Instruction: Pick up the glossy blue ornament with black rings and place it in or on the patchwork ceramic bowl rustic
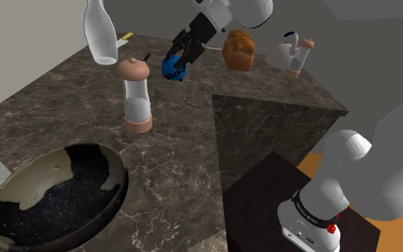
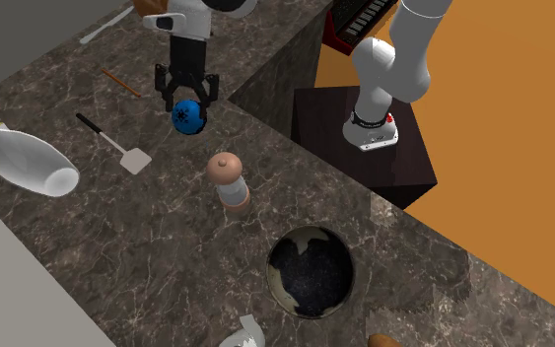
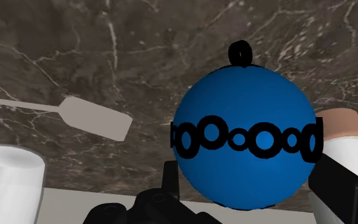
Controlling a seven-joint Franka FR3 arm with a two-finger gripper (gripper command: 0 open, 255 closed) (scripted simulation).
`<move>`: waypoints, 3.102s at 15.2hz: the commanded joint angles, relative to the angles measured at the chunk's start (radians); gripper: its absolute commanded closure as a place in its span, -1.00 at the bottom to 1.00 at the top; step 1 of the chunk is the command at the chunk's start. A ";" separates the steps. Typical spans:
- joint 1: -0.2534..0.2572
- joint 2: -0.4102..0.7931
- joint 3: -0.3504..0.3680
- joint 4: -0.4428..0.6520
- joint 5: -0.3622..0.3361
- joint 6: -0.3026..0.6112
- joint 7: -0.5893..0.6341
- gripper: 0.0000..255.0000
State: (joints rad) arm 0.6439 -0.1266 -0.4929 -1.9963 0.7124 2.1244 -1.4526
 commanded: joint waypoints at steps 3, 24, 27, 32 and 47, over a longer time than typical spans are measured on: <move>-0.002 -0.008 0.003 0.042 -0.023 -0.036 0.039 1.00; 0.058 -0.169 0.184 -0.030 -0.148 0.053 0.327 1.00; 0.075 -0.200 0.246 -0.077 -0.163 0.109 0.395 1.00; 0.104 -0.227 0.349 -0.131 -0.185 0.196 0.510 1.00; 0.162 -0.150 0.668 -0.119 -0.312 0.403 0.913 1.00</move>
State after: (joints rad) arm 0.8034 -0.2887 0.1522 -2.1193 0.4141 2.5105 -0.5715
